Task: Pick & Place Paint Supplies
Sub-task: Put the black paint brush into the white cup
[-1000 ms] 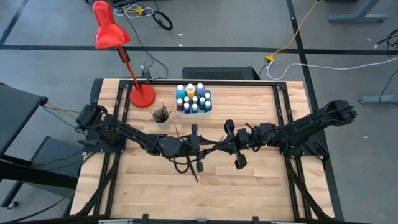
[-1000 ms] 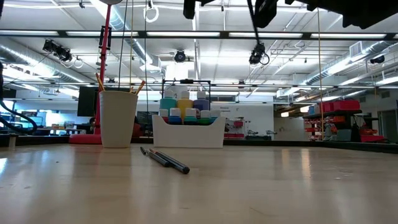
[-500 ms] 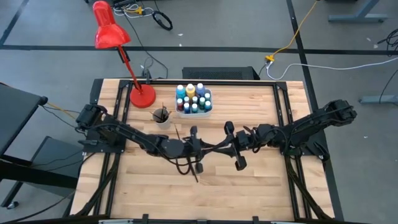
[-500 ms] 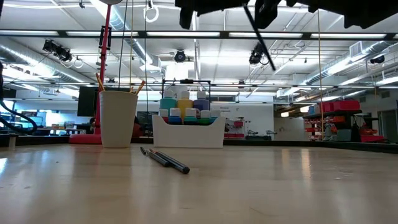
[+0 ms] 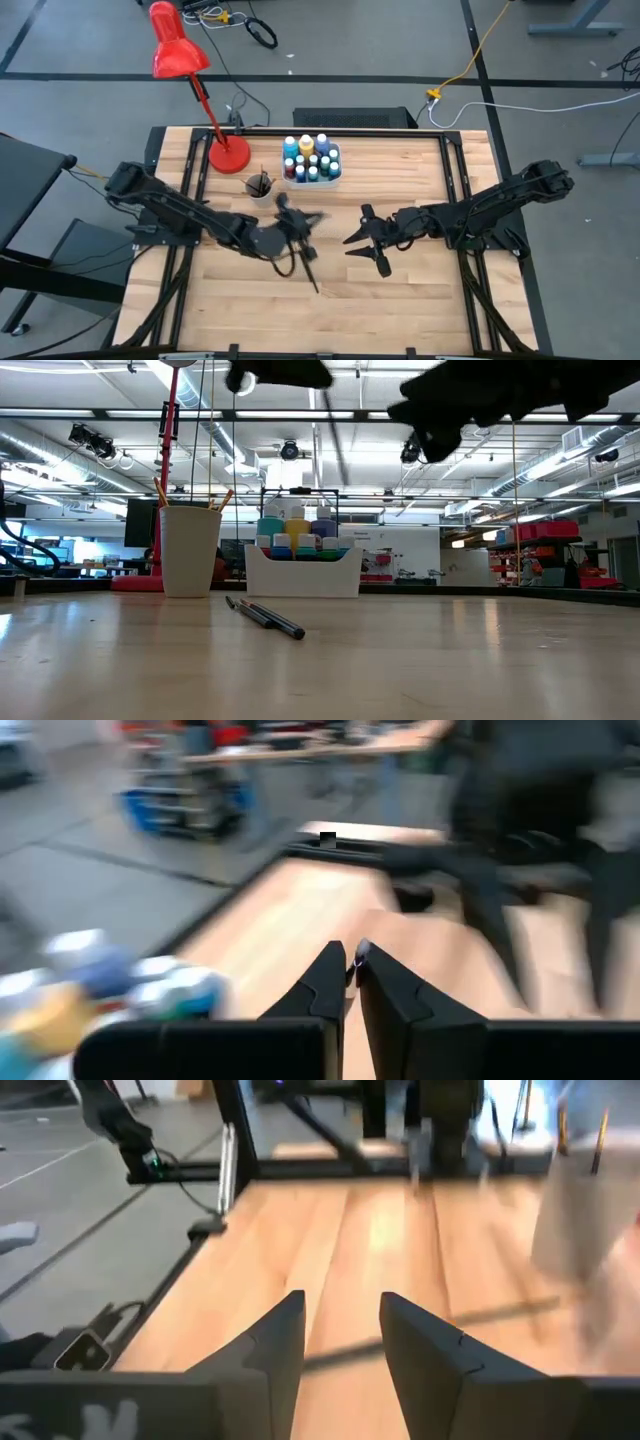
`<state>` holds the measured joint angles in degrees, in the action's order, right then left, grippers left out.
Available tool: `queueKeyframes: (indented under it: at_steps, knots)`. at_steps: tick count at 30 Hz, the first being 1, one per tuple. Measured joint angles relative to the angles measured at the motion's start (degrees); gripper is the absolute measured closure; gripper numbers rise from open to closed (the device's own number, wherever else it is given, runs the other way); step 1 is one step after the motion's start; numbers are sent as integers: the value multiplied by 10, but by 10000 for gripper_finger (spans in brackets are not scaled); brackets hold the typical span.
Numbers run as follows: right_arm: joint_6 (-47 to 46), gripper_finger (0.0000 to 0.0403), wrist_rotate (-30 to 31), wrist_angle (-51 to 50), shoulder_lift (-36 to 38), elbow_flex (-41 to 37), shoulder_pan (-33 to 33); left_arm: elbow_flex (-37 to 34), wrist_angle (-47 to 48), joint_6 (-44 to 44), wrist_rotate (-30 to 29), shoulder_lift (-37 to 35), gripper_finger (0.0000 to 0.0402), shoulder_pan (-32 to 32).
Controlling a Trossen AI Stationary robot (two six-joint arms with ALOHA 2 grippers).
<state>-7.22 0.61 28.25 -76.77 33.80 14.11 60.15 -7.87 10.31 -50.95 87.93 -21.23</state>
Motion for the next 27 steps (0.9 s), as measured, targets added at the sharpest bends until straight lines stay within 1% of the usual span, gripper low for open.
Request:
queueKeyframes:
  at_steps: [2,4,6,10,14,17,19,21,24,27]
  knots:
    - [-22,264,0,-23,0,0,0,1,27,20,-40,-25,379,1]
    - [-31,266,0,-38,0,0,0,0,71,42,-67,-55,378,1]
    - [-32,269,0,-56,0,0,0,1,99,55,-82,-79,377,1]
    - [-52,275,-1,-77,0,0,0,0,196,100,-115,-133,379,1]
    - [-67,280,-1,-92,0,0,0,1,305,177,-161,-178,378,1]
    - [-83,281,-1,-98,0,0,0,0,403,254,-190,-199,379,4]
    - [-90,282,-1,-98,0,0,0,0,466,319,-188,-206,379,11]
    - [-91,282,-1,-99,0,0,2,-3,525,384,-174,-206,378,19]
    - [-91,282,0,-101,0,0,6,-5,612,469,-135,-203,376,34]
    - [-90,282,0,-101,0,0,11,-5,667,532,-93,-188,376,45]
